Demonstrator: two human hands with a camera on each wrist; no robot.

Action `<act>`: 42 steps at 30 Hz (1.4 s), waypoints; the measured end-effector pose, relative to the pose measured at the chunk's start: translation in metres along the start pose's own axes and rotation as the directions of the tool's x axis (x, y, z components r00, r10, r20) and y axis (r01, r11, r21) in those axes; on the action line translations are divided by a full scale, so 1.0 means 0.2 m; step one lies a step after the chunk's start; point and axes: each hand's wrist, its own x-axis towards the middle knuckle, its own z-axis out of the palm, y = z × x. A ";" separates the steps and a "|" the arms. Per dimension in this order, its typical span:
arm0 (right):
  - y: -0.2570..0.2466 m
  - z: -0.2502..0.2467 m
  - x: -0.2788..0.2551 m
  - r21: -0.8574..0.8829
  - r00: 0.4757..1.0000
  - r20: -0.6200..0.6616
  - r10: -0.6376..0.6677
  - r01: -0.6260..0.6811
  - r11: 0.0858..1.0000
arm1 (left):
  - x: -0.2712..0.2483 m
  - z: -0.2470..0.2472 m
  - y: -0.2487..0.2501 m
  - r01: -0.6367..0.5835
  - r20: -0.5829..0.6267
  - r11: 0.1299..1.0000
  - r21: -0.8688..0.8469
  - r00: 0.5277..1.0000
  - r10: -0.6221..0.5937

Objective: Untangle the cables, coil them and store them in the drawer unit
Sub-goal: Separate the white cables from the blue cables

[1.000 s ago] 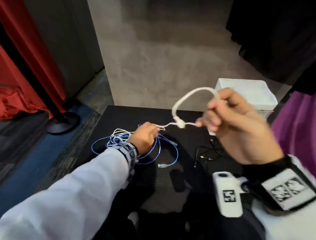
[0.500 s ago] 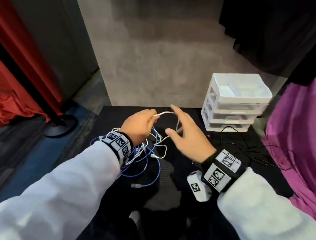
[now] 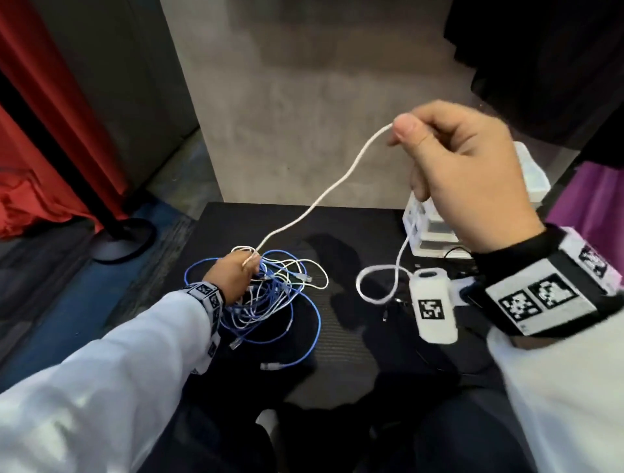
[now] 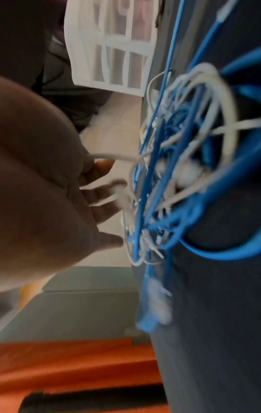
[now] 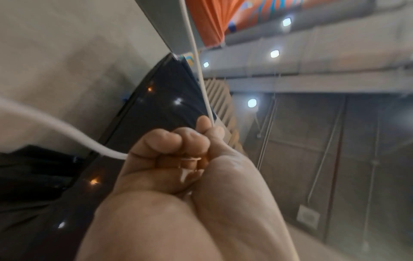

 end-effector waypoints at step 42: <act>0.76 0.14 0.43 -0.020 0.944 0.011 0.328 -0.328 0.944 | -0.34 0.07 0.39 0.372 0.347 0.716 -0.591 0.918 -0.191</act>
